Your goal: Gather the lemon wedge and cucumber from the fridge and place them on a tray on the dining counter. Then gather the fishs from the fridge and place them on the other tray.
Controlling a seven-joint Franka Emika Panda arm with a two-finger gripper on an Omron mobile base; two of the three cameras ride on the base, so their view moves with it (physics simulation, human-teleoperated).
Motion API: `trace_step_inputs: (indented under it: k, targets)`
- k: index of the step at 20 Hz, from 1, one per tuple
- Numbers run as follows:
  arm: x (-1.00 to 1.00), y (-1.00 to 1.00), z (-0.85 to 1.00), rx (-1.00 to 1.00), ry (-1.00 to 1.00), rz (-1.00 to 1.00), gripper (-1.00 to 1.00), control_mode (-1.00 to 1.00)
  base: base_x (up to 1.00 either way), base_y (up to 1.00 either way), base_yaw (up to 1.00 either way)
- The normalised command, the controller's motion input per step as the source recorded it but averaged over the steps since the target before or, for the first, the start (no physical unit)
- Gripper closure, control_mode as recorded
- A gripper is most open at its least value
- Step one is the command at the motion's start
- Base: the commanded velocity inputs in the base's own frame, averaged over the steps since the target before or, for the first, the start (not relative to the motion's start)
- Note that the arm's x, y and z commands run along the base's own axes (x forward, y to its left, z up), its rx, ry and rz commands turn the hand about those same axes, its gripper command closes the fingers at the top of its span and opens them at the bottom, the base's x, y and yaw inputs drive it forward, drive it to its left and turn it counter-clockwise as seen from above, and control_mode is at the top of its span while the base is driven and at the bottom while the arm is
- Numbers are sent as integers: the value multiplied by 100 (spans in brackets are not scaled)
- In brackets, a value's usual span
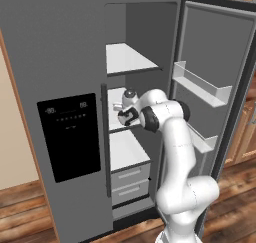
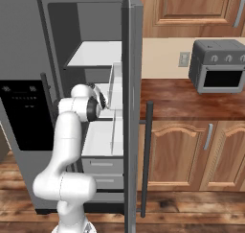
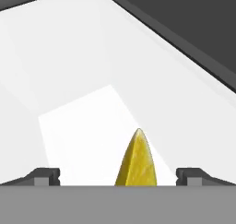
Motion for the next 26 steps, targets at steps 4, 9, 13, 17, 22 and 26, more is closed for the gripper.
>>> trace_step_inputs:
  k: [4, 9, 13, 17, 22, 26]
  targets:
    - [24, 0, -33, 0, 3, -2, -100, -100, 0, 0, 0]
    - [5, 0, -44, 0, 11, -6, 100, -100, 0, 0, 0]
    - [-18, 0, -45, 0, 16, -10, 100, -100, 0, 0, 0]
    - [-35, 0, -39, 0, 12, -11, 100, -100, 0, 0, 0]
    - [-19, 0, -30, 0, 8, -10, 100, -100, 0, 0, 0]
    - [-1, 2, -8, 0, 2, -7, 100, -100, 0, 0, 0]
